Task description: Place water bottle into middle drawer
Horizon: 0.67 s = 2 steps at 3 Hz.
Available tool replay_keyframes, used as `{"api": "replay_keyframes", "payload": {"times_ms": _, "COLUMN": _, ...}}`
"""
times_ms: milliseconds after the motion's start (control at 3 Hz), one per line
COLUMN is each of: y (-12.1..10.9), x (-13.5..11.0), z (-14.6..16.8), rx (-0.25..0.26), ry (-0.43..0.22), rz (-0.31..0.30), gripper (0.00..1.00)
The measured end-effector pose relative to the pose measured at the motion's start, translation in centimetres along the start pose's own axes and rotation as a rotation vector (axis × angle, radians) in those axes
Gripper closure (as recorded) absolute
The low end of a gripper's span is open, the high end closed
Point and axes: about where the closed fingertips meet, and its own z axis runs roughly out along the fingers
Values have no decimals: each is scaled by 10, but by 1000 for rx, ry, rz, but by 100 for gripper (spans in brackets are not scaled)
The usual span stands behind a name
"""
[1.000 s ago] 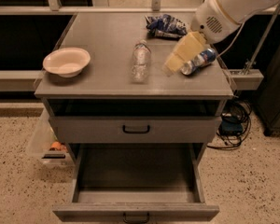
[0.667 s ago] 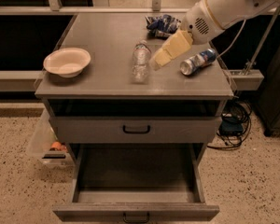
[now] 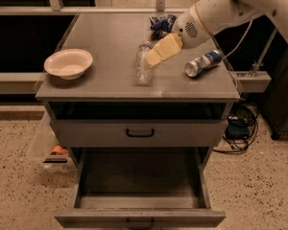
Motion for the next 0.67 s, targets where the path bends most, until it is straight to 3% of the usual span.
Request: {"api": "replay_keyframes", "payload": {"times_ms": 667, "y": -14, "x": -6, "z": 7, "rx": 155, "ry": 15, "rz": 7, "gripper": 0}}
